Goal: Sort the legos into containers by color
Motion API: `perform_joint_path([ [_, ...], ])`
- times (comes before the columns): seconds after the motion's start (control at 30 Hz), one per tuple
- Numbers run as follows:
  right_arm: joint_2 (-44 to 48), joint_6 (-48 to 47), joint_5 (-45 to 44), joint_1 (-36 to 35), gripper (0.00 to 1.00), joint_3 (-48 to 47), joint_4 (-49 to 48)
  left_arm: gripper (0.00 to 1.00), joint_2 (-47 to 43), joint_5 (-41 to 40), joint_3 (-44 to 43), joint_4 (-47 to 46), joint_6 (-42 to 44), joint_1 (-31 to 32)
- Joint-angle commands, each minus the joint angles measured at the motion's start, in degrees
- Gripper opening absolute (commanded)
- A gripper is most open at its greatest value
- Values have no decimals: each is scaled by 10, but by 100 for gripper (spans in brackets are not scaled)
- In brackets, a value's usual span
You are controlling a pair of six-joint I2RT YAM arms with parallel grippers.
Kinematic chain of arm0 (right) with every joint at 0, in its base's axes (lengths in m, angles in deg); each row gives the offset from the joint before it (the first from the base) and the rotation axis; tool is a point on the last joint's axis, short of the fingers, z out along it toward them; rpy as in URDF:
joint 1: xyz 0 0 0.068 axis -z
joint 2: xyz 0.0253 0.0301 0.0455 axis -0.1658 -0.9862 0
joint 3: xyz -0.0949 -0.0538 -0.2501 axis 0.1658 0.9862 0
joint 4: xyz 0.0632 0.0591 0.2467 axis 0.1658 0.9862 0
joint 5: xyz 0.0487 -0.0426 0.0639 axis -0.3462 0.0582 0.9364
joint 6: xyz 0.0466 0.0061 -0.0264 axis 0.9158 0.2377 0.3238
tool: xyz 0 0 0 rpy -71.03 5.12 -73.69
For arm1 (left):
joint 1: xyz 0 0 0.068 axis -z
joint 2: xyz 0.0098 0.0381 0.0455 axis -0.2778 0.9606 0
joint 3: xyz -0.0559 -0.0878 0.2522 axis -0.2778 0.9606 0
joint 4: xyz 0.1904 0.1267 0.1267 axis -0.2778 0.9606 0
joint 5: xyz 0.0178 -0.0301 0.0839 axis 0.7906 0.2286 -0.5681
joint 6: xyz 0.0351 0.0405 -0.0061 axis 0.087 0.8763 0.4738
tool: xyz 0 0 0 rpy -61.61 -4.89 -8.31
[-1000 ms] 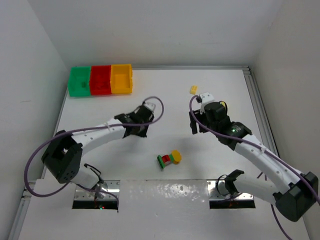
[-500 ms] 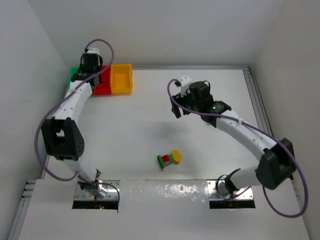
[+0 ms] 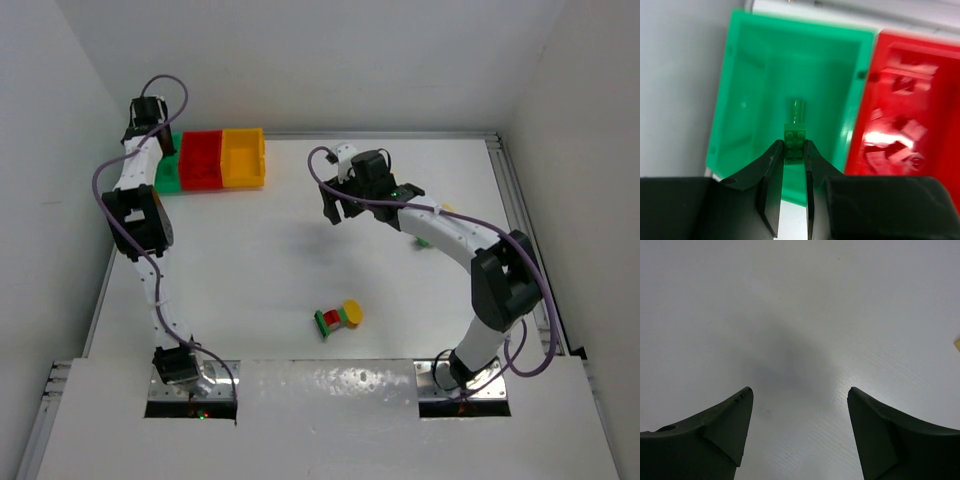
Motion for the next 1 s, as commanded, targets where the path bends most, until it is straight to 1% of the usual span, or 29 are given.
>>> perform_joint_path([
  [0.0,6,5,-17,2,75,-23,-21,0,-2,39,3,-42,-2,-6],
  [0.07,4,13,-18,2,75,-26,-20,0,15,53,-16,-37,-2,-13],
  [0.17,3,21,-14,1,75,-27,-19,1,20,43,-1,-48,4,-19],
  [0.2,3,23,-14,1,75,-27,-18,8,22,43,4,-48,6,-20],
  [0.27,4,24,-14,1,75,-28,-11,18,29,47,2,-41,7,-23],
  [0.3,4,24,-19,1,75,-29,-7,26,29,47,3,-39,4,-23],
  [0.4,11,21,-21,2,75,-35,6,39,25,44,6,-42,-1,-28],
  [0.5,22,14,-18,2,75,-33,11,46,17,39,2,-55,2,-33],
  [0.63,33,18,-28,2,75,-26,12,46,0,26,-8,-75,1,-34],
  [0.7,39,29,-32,2,75,-27,18,42,-13,28,-10,-84,0,-34],
  [0.73,40,32,-44,3,73,-31,24,36,-31,31,-8,-88,-9,-34],
  [0.77,40,39,-50,2,72,-39,39,33,-42,33,-7,-94,-14,-34],
  [0.83,39,54,-81,6,71,-44,52,30,-73,49,-5,-94,-19,-29],
  [0.87,37,77,-89,10,69,-47,57,30,-84,57,-3,-94,-16,-25],
  [0.9,28,94,-92,32,68,-55,66,31,-107,60,9,-92,-9,-20],
  [0.93,19,113,-80,49,68,-68,72,35,-120,58,19,-93,-9,-11],
  [0.97,4,172,-76,70,69,-83,80,36,-130,57,30,-95,-14,-8],
])
